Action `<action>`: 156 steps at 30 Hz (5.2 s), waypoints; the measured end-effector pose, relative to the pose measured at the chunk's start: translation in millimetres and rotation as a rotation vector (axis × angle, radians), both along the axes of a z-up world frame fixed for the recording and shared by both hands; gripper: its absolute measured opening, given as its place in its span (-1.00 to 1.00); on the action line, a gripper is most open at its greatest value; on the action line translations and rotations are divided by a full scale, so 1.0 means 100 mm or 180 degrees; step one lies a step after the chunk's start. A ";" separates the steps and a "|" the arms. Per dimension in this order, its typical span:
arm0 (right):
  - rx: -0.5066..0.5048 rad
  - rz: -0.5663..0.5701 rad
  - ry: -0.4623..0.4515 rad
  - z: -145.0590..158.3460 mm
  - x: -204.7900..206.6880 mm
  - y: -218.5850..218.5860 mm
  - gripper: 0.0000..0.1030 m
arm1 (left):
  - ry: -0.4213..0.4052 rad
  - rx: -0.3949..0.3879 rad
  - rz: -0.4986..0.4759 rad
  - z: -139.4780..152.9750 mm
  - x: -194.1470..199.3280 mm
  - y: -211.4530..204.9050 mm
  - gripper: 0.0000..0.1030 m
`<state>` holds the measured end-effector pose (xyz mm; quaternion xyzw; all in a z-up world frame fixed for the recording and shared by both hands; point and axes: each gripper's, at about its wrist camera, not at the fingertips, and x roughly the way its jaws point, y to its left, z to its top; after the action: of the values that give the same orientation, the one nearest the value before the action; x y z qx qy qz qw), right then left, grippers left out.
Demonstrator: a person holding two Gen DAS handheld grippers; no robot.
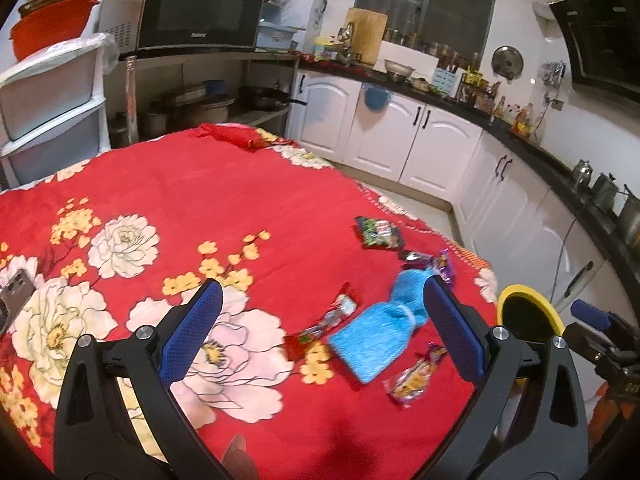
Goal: Collect trash
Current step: 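Grasp the red snack wrapper with the left tool while the right tool grasps the purple-yellow chip bag, then carry the red wrapper with the left tool while the right tool carries the chip bag over the bin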
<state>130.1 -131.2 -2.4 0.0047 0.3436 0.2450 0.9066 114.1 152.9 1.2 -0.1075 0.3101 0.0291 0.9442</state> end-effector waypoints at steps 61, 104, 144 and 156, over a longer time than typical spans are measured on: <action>-0.0142 0.0532 0.0642 -0.94 0.39 0.63 -0.62 | 0.0689 -0.0596 -0.0339 -0.87 0.29 0.30 -0.86; 0.0085 0.0378 -0.0046 0.05 0.08 -0.07 -0.62 | 0.0080 -0.0120 -0.0712 0.02 -0.05 -0.54 -0.87; 0.0182 -0.0650 -0.0391 0.35 0.13 -1.46 -0.62 | -0.0169 -0.0091 -0.1409 0.31 0.21 -1.70 -0.87; 0.0150 -0.1168 -0.0319 0.18 0.19 -2.07 -0.62 | -0.0154 0.0009 -0.1779 0.25 0.42 -2.33 -0.87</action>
<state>148.7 -338.0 15.7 0.0763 0.2855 0.0835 0.9517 155.7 -80.3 26.4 -0.0172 0.3051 -0.2346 0.9228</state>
